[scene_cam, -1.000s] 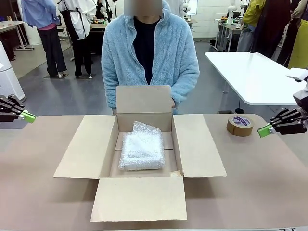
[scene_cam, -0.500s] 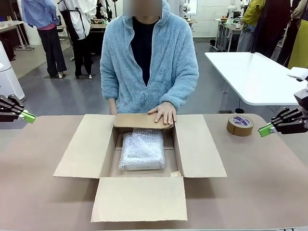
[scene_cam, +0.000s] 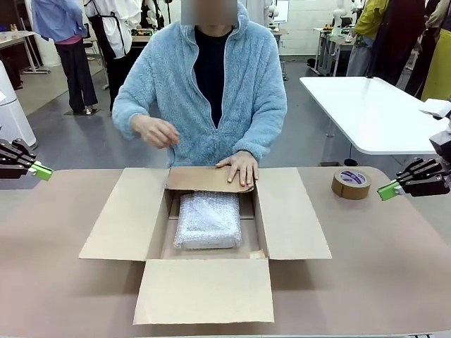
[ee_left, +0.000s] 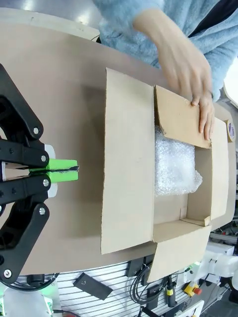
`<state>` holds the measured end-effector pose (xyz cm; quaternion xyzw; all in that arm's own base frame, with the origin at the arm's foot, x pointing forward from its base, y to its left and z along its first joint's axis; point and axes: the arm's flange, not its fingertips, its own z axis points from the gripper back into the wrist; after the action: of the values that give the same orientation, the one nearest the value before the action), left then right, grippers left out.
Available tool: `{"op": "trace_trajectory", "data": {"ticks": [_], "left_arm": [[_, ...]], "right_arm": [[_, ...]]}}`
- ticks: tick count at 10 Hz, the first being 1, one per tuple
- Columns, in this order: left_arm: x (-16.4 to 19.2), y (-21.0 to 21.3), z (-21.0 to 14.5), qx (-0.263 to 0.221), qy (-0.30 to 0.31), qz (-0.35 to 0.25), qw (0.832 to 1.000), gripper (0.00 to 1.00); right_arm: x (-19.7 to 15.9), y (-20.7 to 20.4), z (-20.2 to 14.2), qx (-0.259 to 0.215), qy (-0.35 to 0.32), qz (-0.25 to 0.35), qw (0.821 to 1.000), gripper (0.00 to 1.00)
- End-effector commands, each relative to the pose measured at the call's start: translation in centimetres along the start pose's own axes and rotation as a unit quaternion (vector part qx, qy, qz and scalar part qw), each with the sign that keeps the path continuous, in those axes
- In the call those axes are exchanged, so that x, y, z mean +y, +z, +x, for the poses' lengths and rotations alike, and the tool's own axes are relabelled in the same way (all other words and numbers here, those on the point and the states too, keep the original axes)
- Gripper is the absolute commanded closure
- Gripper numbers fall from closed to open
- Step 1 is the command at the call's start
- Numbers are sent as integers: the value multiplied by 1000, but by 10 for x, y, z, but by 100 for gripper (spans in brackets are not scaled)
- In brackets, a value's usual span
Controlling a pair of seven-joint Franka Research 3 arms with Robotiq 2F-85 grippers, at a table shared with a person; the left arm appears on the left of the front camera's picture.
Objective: Wrap the clocks to prevent damage.
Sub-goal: Push the right (or left) flap of the Package Box to close it.
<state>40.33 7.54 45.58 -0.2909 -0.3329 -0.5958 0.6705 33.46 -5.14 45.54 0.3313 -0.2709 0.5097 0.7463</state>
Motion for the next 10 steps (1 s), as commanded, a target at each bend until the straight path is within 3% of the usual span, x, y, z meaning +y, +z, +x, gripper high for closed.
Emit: {"op": "trace_trajectory", "data": {"ticks": [1,10], "left_arm": [[-3,1,0,1,-3,1,1000,100],[-3,1,0,1,-3,1,1000,100]], "right_arm": [[1,0,0,-6,1,2,1000,99],[1,0,0,-6,1,2,1000,99]]}}
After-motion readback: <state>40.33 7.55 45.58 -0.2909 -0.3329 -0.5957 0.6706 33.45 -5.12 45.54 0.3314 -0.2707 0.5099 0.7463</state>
